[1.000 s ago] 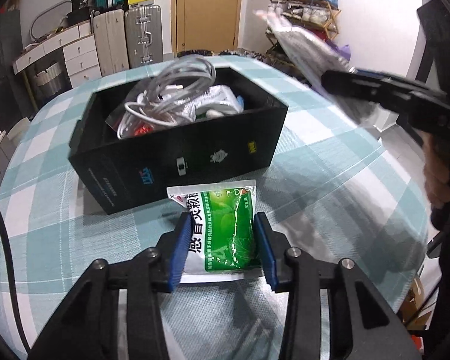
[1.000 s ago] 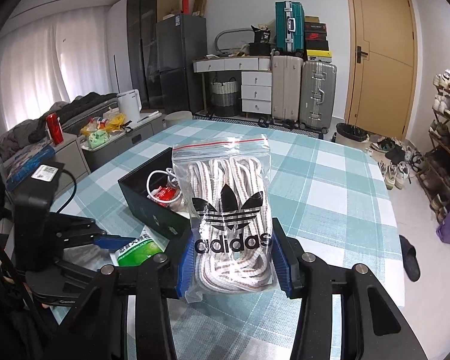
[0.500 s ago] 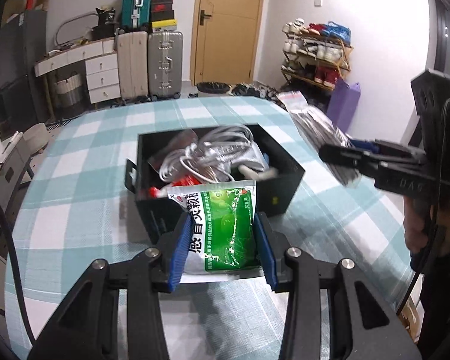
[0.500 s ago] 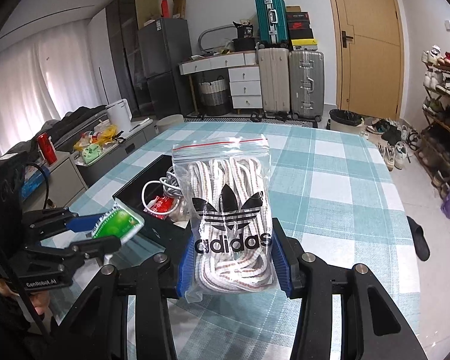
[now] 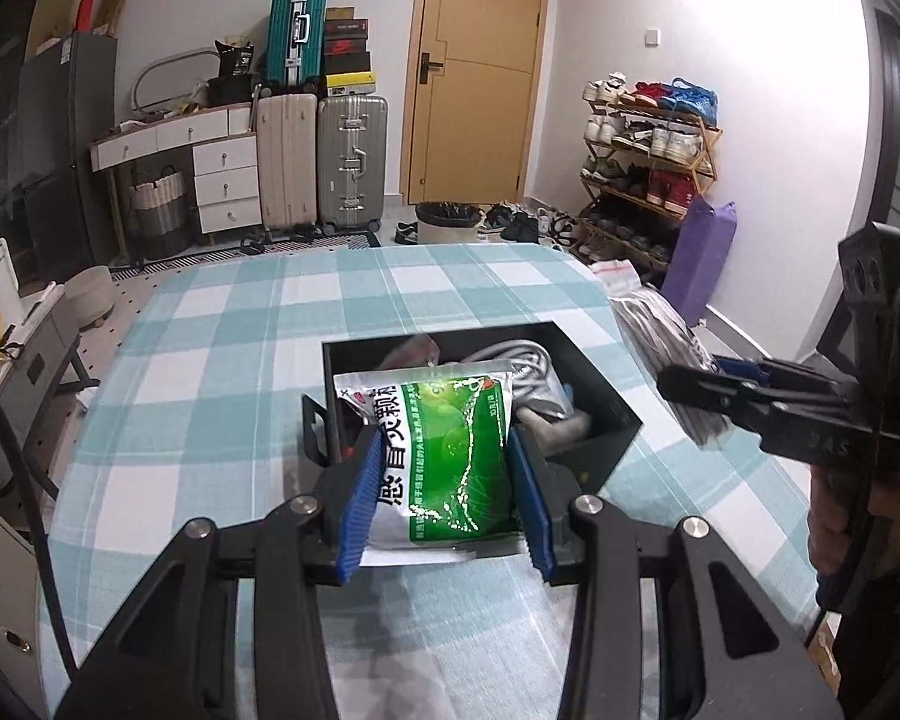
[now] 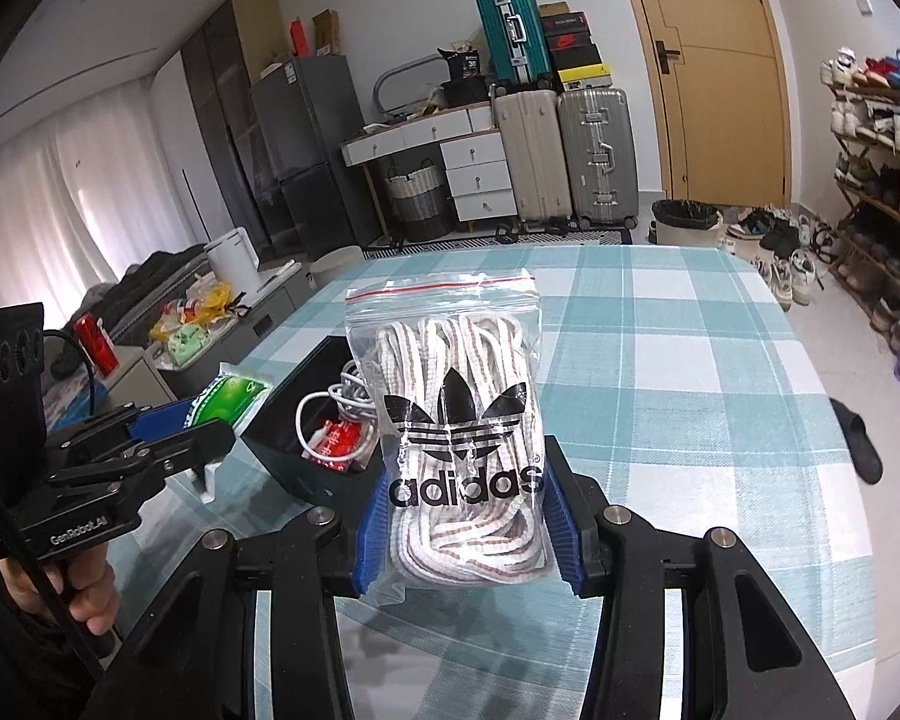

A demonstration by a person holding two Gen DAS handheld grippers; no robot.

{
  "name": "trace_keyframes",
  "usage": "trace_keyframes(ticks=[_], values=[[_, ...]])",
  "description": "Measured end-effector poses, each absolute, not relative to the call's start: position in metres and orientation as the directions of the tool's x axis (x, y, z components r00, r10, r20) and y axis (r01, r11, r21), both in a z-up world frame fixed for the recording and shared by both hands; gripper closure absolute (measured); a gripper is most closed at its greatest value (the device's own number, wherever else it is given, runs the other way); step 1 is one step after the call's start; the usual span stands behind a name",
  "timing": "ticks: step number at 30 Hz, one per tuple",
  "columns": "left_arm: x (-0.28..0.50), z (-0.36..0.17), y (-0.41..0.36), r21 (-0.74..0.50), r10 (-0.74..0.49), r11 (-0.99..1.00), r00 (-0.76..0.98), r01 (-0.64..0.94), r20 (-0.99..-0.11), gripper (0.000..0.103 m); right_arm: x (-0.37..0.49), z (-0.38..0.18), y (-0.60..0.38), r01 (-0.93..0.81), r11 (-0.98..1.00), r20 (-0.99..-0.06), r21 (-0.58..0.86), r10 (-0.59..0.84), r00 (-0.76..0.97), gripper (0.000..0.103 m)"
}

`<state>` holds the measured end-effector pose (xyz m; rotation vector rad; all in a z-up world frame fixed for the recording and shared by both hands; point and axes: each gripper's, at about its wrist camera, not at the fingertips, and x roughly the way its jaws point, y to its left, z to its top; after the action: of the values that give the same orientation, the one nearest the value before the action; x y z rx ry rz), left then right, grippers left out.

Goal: Organize soft objects
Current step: 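Carry the adidas bag and green packet over the box and lower them in, then open both grippers to release the bag and packet into the box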

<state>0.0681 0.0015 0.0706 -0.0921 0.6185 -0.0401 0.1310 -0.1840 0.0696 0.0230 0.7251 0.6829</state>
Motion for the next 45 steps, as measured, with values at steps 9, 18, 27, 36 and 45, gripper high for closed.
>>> trace_keyframes(ticks=[9, 18, 27, 36, 45], values=[[0.092, 0.068, 0.013, -0.094, -0.040, 0.995, 0.810, -0.019, -0.585, 0.062, 0.146, 0.065, -0.165, -0.552, 0.761, -0.594, 0.341, 0.630, 0.501, 0.058], [0.112, 0.066, 0.019, -0.098, -0.040, 0.995, 0.809, -0.022, -0.587, 0.062, 0.164, 0.056, -0.142, -0.537, 0.750, -0.597, 0.385, 0.647, 0.475, 0.058], [0.128, 0.055, 0.019, -0.108, -0.056, 0.994, 0.794, -0.013, -0.605, 0.062, 0.174, 0.050, -0.131, -0.533, 0.743, -0.605, 0.405, 0.655, 0.453, 0.058], [0.136, 0.050, 0.018, -0.113, -0.063, 0.994, 0.785, -0.009, -0.617, 0.062, 0.181, 0.053, -0.134, -0.501, 0.762, -0.591, 0.410, 0.640, 0.490, 0.058], [0.138, 0.048, 0.017, -0.110, -0.063, 0.994, 0.780, -0.007, -0.622, 0.062, 0.190, 0.053, -0.134, -0.506, 0.769, -0.599, 0.391, 0.630, 0.494, 0.058]])
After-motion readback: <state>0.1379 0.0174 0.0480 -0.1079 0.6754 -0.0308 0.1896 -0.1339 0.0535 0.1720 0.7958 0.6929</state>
